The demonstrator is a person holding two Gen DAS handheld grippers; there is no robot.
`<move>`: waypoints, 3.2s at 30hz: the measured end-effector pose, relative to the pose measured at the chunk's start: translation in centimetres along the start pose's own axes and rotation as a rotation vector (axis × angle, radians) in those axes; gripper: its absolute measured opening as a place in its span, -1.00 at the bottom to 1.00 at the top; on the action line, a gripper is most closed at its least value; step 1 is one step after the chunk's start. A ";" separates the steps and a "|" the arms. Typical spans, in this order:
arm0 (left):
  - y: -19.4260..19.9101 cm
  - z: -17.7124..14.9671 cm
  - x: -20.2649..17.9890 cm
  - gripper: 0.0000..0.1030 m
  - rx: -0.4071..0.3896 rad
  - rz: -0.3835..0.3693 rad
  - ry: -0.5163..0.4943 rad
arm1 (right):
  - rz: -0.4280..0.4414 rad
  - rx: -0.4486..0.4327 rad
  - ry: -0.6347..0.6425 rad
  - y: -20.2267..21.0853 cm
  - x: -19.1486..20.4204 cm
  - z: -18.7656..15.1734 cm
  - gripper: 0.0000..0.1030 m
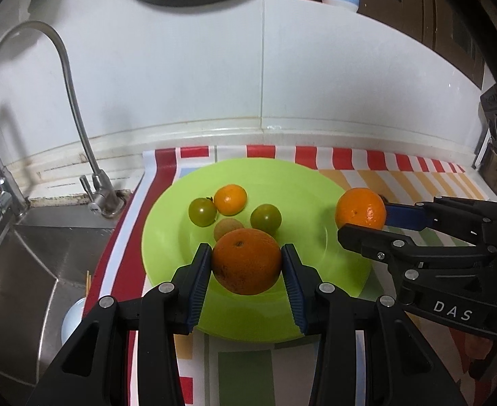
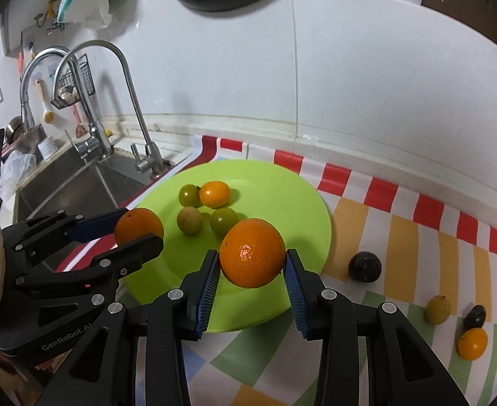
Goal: Organize fruits
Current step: 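Carry both oranges onto the lime-green plate and open both tools, then withdraw both open tools from the plate toward the remaining fruits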
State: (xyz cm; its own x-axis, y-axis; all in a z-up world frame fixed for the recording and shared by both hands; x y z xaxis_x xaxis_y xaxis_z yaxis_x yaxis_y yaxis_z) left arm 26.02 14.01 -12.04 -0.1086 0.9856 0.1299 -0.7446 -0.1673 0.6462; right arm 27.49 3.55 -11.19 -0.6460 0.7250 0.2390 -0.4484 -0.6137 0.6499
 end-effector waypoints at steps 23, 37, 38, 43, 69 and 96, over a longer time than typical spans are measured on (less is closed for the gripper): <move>3.5 0.7 0.9 0.07 -0.052 0.065 0.031 | -0.058 -0.039 -0.084 2.0 -1.0 -0.6 0.16; 8.7 1.8 -2.3 0.16 -0.136 -0.015 0.016 | -0.173 -0.094 -0.090 9.0 -0.7 -2.5 0.16; 9.1 1.9 -2.6 0.16 -0.143 -0.022 0.016 | -0.184 -0.104 -0.091 9.6 -0.8 -2.6 0.16; 10.5 2.3 -4.2 0.16 -0.175 -0.059 -0.007 | -0.235 -0.143 -0.093 12.3 -1.2 -3.0 0.16; 8.4 4.4 -15.9 0.07 -0.265 -0.360 -0.337 | -0.460 -0.193 -0.193 17.8 -8.8 -6.1 0.16; -0.7 2.9 -22.3 -0.24 -0.075 -0.482 -0.486 | -0.398 -0.027 -0.258 11.0 -15.5 -8.4 0.08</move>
State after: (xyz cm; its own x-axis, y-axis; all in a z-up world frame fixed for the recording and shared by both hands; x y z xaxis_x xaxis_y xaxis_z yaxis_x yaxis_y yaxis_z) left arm 30.91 -7.90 -13.19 0.5407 0.8229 0.1744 -0.6808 0.3063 0.6653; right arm 27.40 -17.00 -13.80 -0.2473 0.9574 0.1490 -0.6481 -0.2777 0.7091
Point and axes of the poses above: each gripper's, at about its wrist camera, not at the fingertips, and y roughly against the way its jaws point, x to its left, z to its top, the point moved 5 cm from there along -y, roughly the way its jaws point, and after that the axes turned 12 degrees about z, right-handed, at the moved point
